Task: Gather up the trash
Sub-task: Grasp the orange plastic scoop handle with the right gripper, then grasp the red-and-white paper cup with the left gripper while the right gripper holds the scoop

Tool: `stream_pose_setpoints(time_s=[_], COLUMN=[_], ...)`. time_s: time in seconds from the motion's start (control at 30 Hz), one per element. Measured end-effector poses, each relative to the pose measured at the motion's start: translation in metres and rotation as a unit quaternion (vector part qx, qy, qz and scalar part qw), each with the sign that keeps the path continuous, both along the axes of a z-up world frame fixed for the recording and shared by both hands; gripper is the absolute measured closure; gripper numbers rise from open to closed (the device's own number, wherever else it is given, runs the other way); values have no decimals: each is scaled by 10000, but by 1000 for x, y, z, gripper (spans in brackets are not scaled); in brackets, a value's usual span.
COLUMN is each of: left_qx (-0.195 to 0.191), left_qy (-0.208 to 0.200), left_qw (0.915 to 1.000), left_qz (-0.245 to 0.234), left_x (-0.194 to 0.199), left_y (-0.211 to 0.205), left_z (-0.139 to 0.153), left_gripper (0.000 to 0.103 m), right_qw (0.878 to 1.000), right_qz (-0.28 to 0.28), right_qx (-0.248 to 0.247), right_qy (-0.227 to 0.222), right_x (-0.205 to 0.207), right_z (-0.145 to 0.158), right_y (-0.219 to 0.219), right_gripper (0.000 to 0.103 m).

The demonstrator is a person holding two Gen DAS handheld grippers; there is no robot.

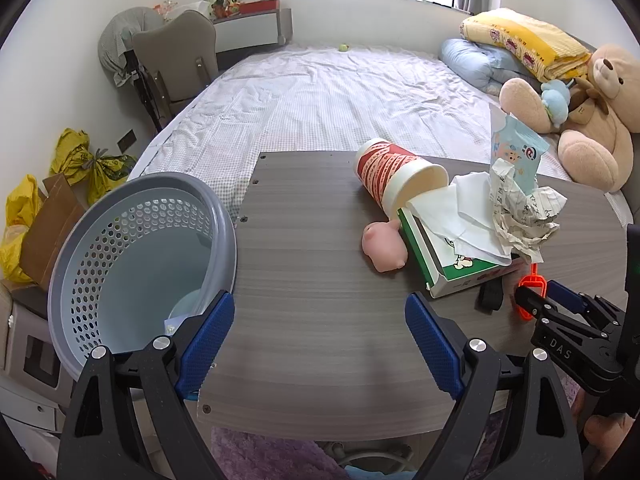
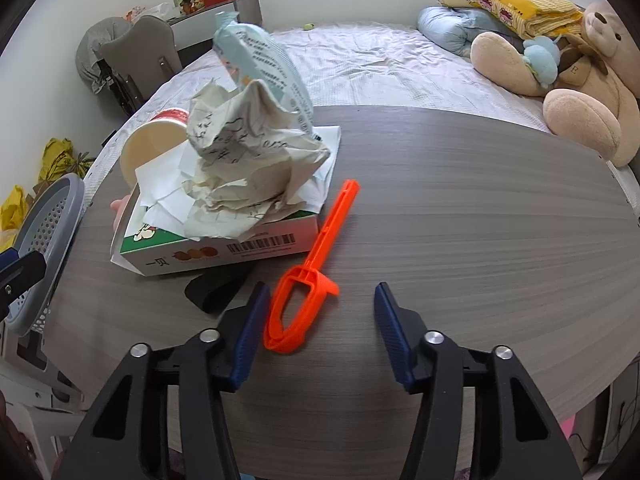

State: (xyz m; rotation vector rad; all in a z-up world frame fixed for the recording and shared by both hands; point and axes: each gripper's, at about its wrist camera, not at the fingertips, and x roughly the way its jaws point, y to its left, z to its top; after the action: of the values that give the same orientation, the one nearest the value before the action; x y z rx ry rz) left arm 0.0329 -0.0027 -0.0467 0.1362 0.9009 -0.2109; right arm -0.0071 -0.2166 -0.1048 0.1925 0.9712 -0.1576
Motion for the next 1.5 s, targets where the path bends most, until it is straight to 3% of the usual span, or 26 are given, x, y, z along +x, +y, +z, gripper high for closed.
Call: stream_pose_setpoints(time_s=[0.1,0.17,0.2,0.7,1.17,1.37,1.5], left_qx=[1,-1,-3,-184,-301,-267,-298], left_qy=[-4,0,6,59,138,600,689], left_qw=[10000,10000,10000,9996,9994,9978,9972], left_qz=[-12,-23,-29,-198,-27,-36,-12], left_x=[-1,-2,-2,10,82,119,132], left_y=[0,-1,-1,-18,-42,-56,-62], left_z=[0,0,0,4,24,20,23], left_gripper=[18,17,17,16,15,13,13], right_qw=[10000,10000,10000,9985,9969,9962,9955], right_qz=[43,66,58,-153,-368,-439,-467], right_qx=[-41,-6,21,399,406,396,459], right_qy=[-28,-40,-43,-343,-571,-638,-690], right_x=[1,1,1,-28,-42,-40,-41], right_z=[0,0,-1,15,25,27,27], right_y=[3,0,-1,-30,-50,-59,-64], right_gripper=[70,89,93,94,94,94,94])
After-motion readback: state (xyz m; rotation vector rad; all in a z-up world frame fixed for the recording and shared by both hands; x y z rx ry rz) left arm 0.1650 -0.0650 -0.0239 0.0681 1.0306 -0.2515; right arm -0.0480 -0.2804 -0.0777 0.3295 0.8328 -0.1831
